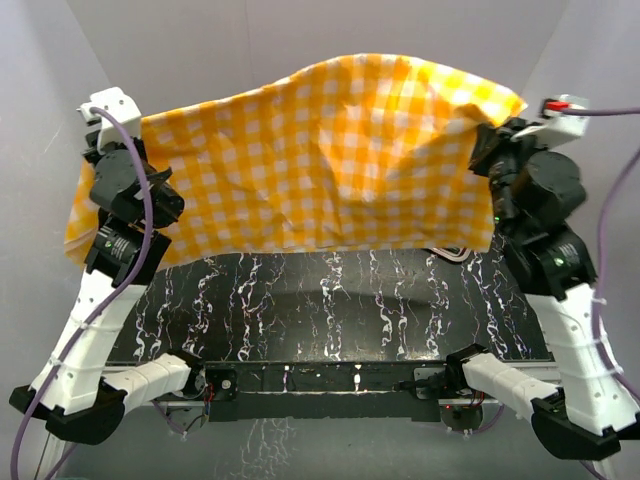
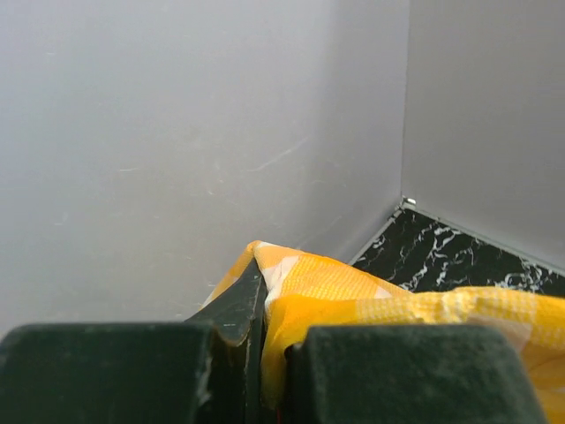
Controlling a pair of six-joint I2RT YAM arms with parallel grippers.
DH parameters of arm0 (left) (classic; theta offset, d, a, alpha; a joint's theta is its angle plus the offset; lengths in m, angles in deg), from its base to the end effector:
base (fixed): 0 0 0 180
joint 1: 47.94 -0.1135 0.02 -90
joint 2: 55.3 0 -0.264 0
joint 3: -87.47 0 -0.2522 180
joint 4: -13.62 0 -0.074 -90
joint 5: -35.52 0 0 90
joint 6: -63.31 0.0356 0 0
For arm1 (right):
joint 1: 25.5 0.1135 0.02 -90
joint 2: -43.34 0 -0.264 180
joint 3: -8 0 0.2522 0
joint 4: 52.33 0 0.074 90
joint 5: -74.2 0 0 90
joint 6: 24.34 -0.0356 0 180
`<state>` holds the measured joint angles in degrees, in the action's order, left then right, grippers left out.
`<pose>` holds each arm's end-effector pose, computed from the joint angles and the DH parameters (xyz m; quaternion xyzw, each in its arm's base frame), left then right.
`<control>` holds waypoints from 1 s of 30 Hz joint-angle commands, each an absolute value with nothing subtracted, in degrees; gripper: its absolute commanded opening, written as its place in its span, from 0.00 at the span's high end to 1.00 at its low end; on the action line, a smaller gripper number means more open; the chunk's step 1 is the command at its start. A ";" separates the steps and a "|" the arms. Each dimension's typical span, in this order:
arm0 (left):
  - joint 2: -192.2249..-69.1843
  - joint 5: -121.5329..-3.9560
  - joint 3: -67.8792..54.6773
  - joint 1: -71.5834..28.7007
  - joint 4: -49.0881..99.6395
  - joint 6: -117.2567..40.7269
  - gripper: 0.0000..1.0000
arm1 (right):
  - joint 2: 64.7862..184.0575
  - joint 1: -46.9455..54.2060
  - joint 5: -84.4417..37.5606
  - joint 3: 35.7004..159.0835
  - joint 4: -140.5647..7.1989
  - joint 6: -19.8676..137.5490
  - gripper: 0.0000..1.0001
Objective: Set the dinner table for one person
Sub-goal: Flatten out the napkin at the center of the board.
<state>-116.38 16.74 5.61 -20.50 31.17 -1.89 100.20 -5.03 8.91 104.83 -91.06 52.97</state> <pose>0.1701 -0.0503 0.5251 -0.2204 0.6306 0.3206 0.6715 0.1694 0.0474 0.4989 0.1062 0.6920 0.0558 0.7118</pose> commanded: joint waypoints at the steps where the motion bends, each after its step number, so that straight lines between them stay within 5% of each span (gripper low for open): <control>1: -114.56 21.42 10.74 -20.78 27.40 4.67 1.00 | 96.84 -5.19 16.65 112.02 -90.81 57.35 1.00; 11: -113.41 28.81 5.76 -20.79 13.42 18.20 1.00 | 95.51 -5.20 11.34 109.95 -97.60 52.32 1.00; 22: -116.90 28.23 7.44 -20.78 37.20 0.20 1.00 | 97.44 -5.19 -0.75 107.20 -104.50 47.89 1.00; 26: -121.35 16.77 11.27 -20.78 60.08 -23.10 1.00 | 99.01 -5.22 -3.93 100.65 -102.99 45.98 1.00; 30: -124.09 10.56 6.98 -20.95 59.51 -27.74 1.00 | 101.09 -5.23 -5.60 94.13 -100.89 44.82 1.00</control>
